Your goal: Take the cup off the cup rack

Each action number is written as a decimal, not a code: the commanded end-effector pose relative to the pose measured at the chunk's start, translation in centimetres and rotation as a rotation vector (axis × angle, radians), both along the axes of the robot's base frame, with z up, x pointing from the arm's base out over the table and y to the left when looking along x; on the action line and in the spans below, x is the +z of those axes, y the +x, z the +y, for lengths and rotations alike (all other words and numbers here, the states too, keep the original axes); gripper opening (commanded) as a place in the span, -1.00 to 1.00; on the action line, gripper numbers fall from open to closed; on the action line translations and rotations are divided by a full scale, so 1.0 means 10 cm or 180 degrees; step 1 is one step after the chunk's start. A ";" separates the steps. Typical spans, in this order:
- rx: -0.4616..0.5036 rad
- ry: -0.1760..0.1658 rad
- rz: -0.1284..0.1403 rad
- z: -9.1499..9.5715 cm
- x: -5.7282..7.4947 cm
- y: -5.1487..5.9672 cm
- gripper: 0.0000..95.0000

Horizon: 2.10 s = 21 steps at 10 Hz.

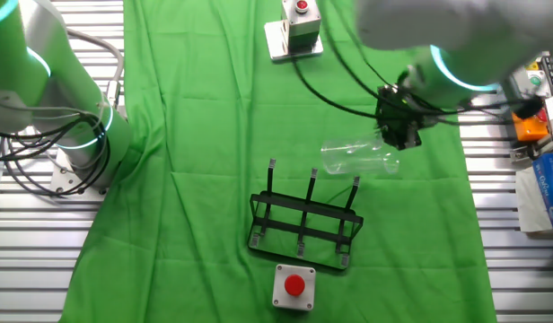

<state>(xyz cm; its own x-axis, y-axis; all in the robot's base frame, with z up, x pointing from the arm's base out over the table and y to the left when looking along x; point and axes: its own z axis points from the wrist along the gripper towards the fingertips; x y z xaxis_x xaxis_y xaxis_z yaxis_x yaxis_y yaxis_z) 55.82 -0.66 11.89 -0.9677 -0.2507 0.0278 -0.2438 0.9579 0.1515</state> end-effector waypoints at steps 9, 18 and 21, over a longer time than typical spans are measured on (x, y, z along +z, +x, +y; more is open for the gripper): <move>-0.0459 -0.0208 -0.0735 0.01 0.50 0.22 -1.00; -0.0385 -0.0192 -0.0983 -0.07 0.46 0.34 -1.00; -0.0329 -0.0188 -0.0995 -0.10 0.36 0.39 -1.00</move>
